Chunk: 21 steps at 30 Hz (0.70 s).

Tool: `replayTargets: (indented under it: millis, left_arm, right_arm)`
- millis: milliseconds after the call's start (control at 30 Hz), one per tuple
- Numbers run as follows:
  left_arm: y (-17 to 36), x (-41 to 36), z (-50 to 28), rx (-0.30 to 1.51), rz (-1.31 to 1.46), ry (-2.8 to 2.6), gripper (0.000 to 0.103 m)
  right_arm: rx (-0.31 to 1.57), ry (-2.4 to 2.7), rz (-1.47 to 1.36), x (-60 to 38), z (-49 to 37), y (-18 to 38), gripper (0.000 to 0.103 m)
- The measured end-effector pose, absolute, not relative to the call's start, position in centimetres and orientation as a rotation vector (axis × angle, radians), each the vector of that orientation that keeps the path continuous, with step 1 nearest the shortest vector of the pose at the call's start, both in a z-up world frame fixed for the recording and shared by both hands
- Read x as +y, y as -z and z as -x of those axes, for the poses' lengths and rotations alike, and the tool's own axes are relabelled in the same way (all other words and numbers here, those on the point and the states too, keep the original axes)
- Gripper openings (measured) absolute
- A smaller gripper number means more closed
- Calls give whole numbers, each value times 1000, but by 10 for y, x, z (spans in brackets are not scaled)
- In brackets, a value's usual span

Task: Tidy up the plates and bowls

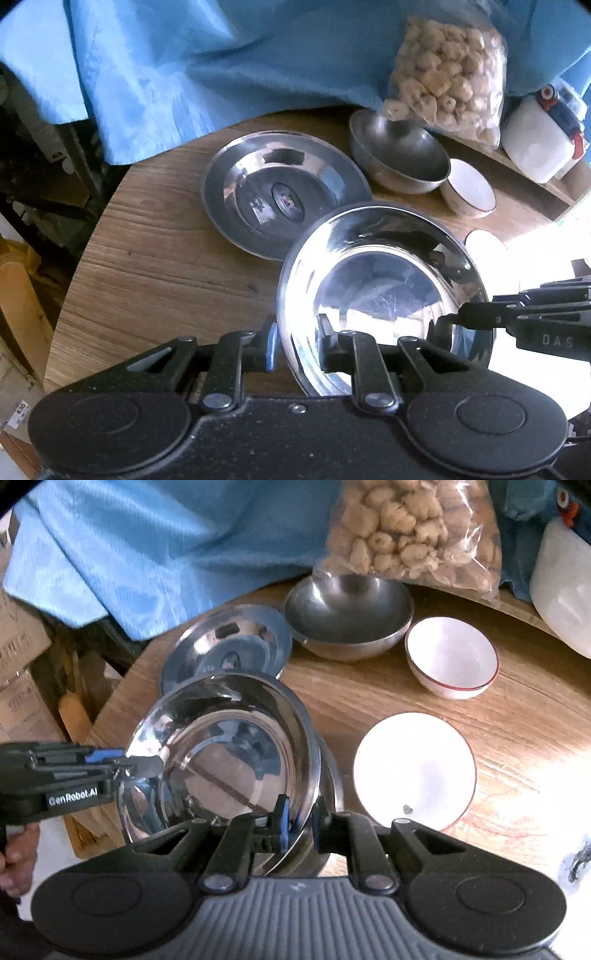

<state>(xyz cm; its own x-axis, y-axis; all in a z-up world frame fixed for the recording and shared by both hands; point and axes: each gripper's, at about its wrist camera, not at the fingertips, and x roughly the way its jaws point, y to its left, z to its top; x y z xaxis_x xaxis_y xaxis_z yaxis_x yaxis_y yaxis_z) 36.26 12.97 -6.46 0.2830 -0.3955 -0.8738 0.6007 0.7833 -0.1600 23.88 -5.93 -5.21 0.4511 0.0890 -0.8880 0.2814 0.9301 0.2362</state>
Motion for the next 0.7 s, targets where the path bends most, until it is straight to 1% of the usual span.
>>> replayTargets:
  millis: [233, 400, 700]
  left_arm:
    - [66, 123, -363, 1117, -255, 671, 21]
    - [69, 120, -360, 1132, -259, 665, 25]
    - [72, 118, -360, 1146, -267, 659, 28]
  right_arm:
    - [1139, 106, -350, -60, -241, 55, 16]
    - [1160, 95, -340, -60, -241, 59, 16]
    - [1173, 77, -264, -52, -243, 57, 23]
